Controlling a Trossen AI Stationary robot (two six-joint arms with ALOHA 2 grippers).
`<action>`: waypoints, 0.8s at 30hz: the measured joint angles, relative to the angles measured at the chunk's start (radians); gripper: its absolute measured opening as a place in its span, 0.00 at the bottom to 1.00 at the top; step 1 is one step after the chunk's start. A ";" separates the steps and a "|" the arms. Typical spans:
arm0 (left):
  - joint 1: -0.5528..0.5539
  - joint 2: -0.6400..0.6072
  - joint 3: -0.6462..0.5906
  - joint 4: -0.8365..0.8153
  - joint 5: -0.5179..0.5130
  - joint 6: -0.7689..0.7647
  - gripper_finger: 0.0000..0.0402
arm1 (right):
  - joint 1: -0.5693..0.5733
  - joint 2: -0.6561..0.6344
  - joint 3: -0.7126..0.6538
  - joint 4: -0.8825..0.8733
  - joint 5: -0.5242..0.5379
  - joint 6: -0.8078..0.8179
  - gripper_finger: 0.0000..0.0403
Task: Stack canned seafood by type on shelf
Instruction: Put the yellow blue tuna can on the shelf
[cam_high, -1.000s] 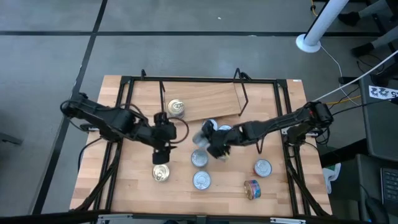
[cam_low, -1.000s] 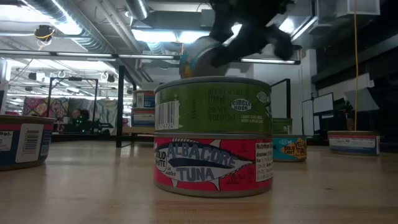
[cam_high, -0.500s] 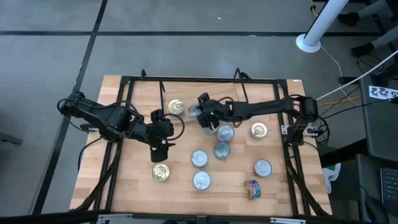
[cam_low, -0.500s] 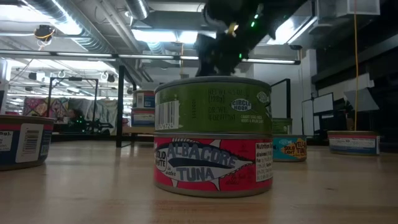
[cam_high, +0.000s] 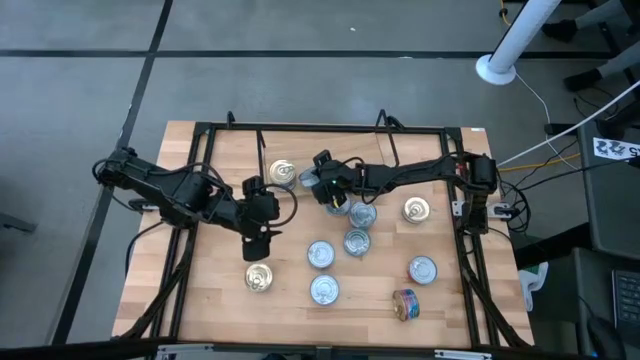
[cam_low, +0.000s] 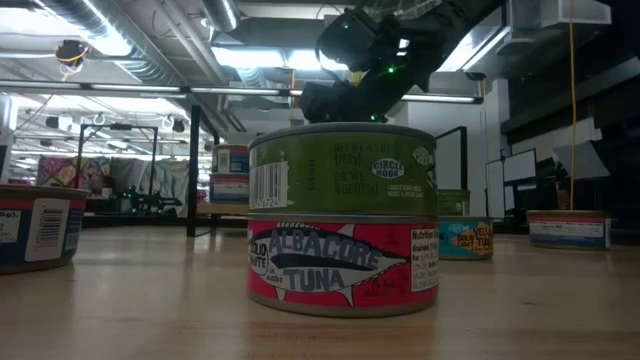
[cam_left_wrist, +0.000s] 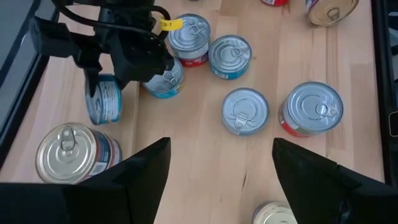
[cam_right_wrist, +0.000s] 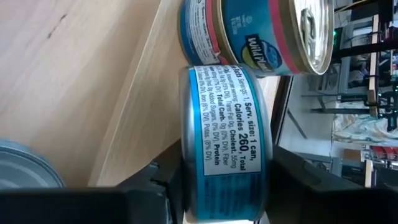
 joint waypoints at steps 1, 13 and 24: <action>0.000 0.000 0.000 0.002 0.000 0.000 0.69 | 0.000 0.000 0.000 0.001 -0.006 0.000 0.42; 0.000 0.000 0.000 0.017 0.000 -0.033 0.69 | 0.000 -0.001 0.000 0.012 -0.009 0.002 0.43; 0.000 0.000 0.000 0.017 0.000 -0.076 0.69 | -0.010 -0.001 0.000 0.023 0.003 0.034 0.43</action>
